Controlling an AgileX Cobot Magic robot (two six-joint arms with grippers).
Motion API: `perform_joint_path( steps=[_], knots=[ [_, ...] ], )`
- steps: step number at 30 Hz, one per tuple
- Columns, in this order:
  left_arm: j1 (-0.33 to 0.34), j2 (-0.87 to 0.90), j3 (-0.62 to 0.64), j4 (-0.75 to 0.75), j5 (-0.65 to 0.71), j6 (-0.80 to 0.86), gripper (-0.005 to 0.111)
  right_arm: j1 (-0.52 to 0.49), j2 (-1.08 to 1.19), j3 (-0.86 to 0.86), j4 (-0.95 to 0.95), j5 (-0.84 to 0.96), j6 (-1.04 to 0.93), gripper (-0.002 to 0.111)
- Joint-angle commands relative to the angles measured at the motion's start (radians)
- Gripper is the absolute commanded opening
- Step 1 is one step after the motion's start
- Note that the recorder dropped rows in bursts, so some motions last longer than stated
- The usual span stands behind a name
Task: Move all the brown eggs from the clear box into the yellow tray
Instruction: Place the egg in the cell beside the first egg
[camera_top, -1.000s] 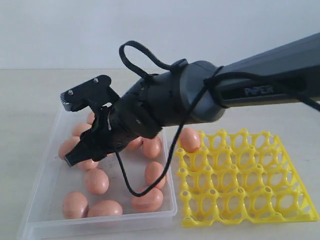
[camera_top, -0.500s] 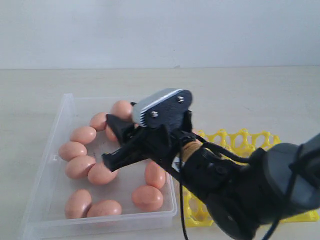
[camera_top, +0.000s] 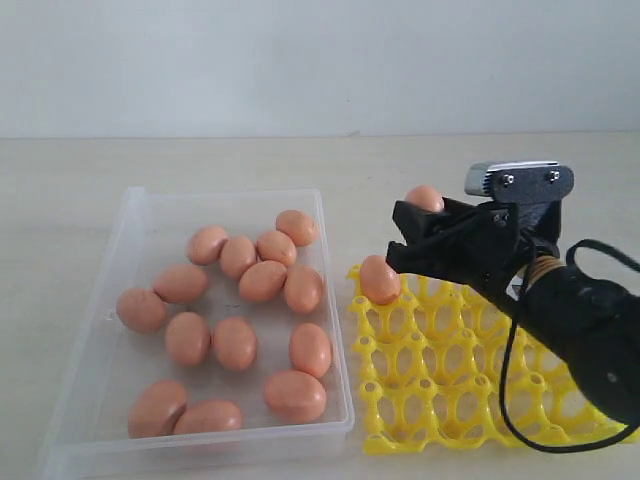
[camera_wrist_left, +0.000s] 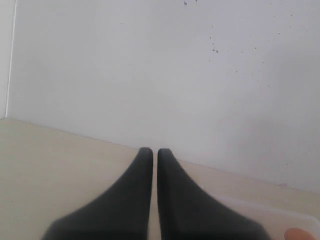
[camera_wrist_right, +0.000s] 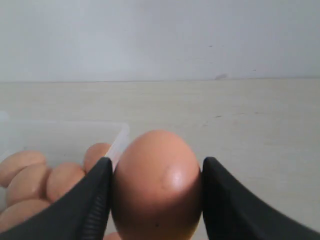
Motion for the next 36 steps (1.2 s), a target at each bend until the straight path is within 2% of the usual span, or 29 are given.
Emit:
perform_joint_path(
  steps=[1, 6, 15, 20, 26, 31, 36],
  knots=[
    [-0.003, -0.003, -0.003, -0.003, 0.000, 0.007, 0.004, -0.128, -0.013, 0.006, -0.346, -0.002, 0.059, 0.000],
    [-0.003, -0.003, -0.003, -0.003, 0.000, 0.007, 0.004, -0.185, -0.013, 0.006, -0.405, 0.019, 0.055, 0.000],
    [-0.003, -0.003, -0.003, -0.003, 0.000, 0.007, 0.004, -0.199, -0.013, -0.005, -0.456, 0.132, -0.011, 0.000],
    [-0.003, -0.003, -0.003, -0.003, 0.000, 0.007, 0.004, -0.201, 0.026, -0.011, -0.437, 0.132, -0.051, 0.000],
    [-0.003, -0.003, -0.003, -0.003, 0.000, 0.007, 0.004, -0.228, 0.081, -0.012, -0.436, 0.041, -0.047, 0.000],
    [-0.003, -0.003, -0.003, -0.003, 0.000, 0.007, 0.004, -0.228, 0.081, -0.012, -0.422, 0.064, -0.051, 0.000],
    [-0.003, -0.003, -0.003, -0.003, 0.000, 0.007, 0.004, -0.228, 0.081, -0.013, -0.485, 0.064, -0.051, 0.000]
  ],
)
